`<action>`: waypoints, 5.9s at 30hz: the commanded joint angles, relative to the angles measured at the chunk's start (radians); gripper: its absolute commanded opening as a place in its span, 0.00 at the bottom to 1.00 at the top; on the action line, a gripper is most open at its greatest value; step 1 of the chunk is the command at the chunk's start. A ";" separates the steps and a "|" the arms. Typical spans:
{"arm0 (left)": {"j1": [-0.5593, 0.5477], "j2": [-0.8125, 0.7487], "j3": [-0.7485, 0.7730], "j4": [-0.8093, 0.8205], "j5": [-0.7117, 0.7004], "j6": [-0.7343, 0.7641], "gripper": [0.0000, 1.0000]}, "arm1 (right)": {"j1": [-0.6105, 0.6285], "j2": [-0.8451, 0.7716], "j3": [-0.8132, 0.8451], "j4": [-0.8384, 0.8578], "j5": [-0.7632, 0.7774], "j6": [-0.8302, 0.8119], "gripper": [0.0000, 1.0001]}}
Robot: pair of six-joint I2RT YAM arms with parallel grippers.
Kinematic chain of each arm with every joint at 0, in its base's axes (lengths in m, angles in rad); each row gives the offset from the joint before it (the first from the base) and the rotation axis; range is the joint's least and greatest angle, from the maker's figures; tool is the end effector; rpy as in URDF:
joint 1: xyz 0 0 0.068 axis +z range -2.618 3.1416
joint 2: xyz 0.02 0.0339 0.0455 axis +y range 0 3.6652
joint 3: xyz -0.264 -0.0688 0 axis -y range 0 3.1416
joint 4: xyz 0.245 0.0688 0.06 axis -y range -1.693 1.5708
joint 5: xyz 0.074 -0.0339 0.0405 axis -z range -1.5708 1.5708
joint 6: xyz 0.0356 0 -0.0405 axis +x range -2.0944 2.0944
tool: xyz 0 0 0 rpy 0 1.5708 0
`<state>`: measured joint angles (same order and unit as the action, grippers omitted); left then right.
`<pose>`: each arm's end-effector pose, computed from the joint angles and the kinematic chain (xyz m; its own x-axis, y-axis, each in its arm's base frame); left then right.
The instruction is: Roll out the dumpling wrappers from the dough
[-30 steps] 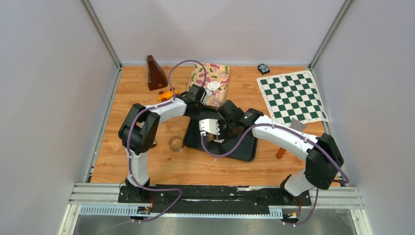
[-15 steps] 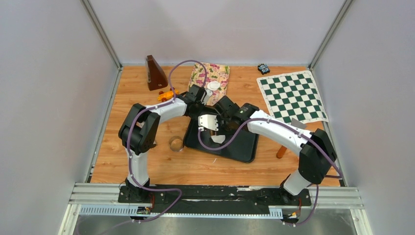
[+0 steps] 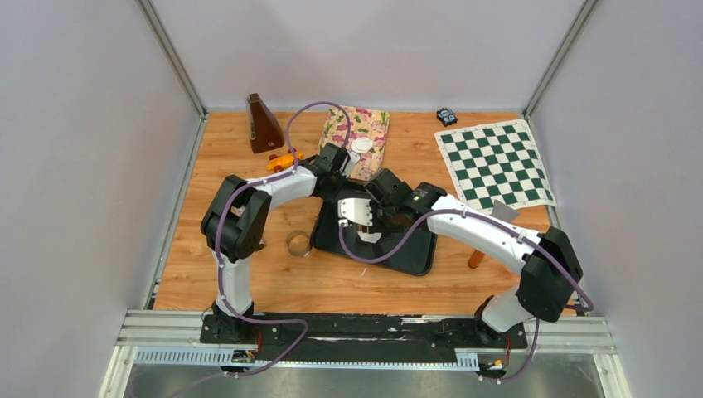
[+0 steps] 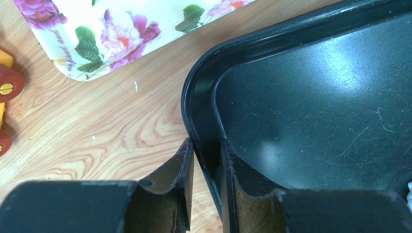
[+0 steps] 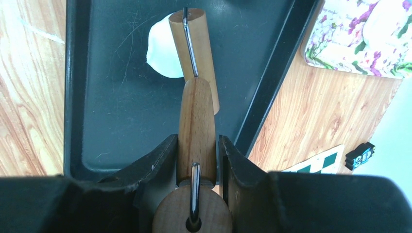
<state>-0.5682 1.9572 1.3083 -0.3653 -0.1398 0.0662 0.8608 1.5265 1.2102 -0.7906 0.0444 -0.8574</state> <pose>0.3471 -0.2157 0.1650 -0.6829 0.5137 -0.5193 0.5171 0.8421 0.1530 0.2025 0.2332 0.2601 0.1816 -0.9476 -0.2628 -0.9281 -0.0768 -0.3643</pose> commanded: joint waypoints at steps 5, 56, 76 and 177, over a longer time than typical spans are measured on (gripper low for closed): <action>-0.016 -0.014 -0.009 -0.060 0.017 0.040 0.00 | 0.015 -0.026 -0.007 0.022 0.019 0.065 0.00; -0.017 -0.035 -0.012 -0.061 0.011 0.045 0.00 | 0.116 0.153 -0.102 0.095 0.085 0.106 0.00; -0.016 -0.043 -0.015 -0.060 0.000 0.051 0.00 | 0.207 0.022 -0.208 -0.047 -0.066 0.108 0.00; -0.017 -0.068 0.008 -0.073 0.035 0.071 0.00 | 0.066 -0.224 -0.217 0.325 -0.106 -0.094 0.00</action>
<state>-0.5694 1.9522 1.3117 -0.3870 -0.1310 0.0963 0.9340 1.3266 0.9970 -0.5213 -0.0204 -0.9436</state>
